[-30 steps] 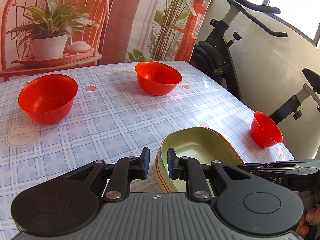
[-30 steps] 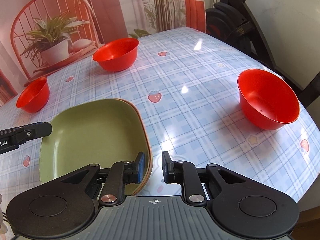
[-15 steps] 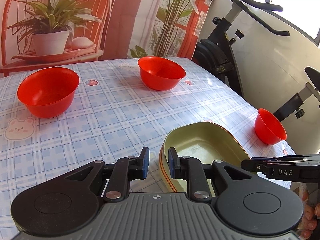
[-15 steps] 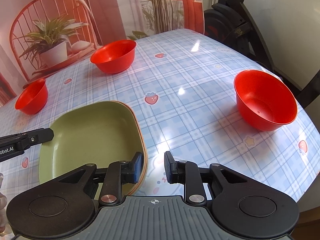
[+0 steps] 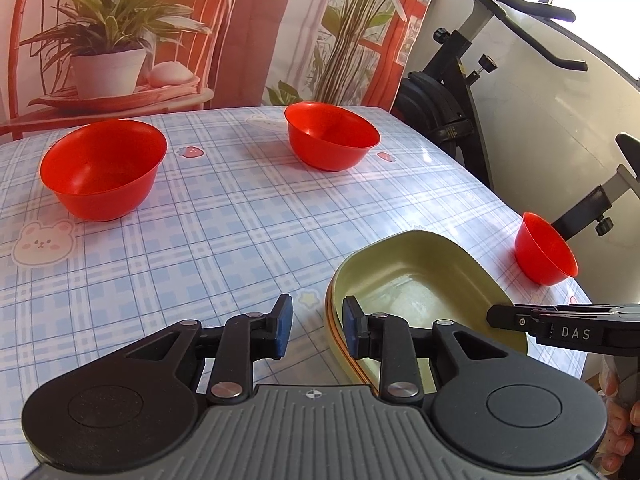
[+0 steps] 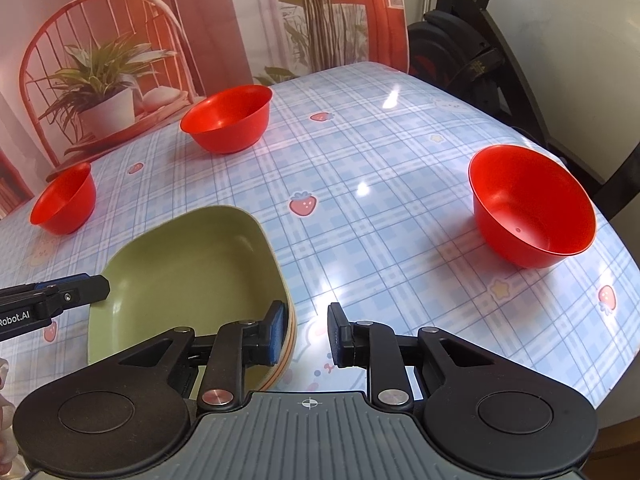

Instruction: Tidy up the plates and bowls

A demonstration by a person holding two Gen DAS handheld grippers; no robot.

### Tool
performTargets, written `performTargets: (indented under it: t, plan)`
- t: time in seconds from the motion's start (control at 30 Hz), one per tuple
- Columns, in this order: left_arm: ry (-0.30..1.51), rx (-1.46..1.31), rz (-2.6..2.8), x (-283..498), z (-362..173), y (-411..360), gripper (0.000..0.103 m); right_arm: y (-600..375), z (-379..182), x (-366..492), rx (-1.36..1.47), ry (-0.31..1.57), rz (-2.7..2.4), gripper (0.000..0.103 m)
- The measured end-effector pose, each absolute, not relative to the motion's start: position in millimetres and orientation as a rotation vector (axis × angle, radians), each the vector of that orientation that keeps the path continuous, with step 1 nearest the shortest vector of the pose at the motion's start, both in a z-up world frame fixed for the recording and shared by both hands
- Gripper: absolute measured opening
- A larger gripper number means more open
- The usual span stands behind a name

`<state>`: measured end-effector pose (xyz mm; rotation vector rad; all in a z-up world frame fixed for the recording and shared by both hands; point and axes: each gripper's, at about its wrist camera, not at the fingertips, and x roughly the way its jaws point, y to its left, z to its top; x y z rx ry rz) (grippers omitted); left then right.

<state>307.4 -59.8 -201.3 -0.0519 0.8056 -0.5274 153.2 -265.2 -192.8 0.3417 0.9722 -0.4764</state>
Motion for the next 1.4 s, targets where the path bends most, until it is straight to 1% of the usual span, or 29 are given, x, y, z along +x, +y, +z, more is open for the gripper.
performTargets:
  t: [0.17, 0.3, 0.67, 0.9, 1.0, 1.2, 1.4]
  plan:
    - [0.799, -0.050, -0.514, 306.7, -196.5, -60.2, 0.029, -267.0, -195.2, 151.9, 0.368, 0.973, -0.476, 0.021]
    - [0.770, -0.049, -0.516, 304.4, -183.1, -57.5, 0.029, -270.4, -189.8, 149.2, 0.403, 0.939, -0.452, 0.019]
    - [0.687, -0.039, -0.435, 313.0, -129.0, -26.0, 0.029, -276.1, -158.6, 146.9, 0.443, 0.815, -0.412, 0.019]
    - [0.622, -0.030, -0.379, 319.8, -98.2, -9.3, 0.029, -283.0, -134.2, 149.9, 0.391, 0.748, -0.403, 0.019]
    - [0.608, -0.047, -0.388, 320.9, -92.1, -14.3, 0.029, -293.5, -124.6, 142.7, 0.372, 0.711, -0.431, 0.019]
    - [0.608, 0.018, -0.418, 323.7, -85.7, -29.3, 0.029, -322.4, -119.2, 126.5, 0.376, 0.693, -0.503, 0.019]
    - [0.591, -0.019, -0.450, 317.3, -78.1, -45.0, 0.029, -347.6, -115.2, 104.7, 0.367, 0.659, -0.573, 0.019]
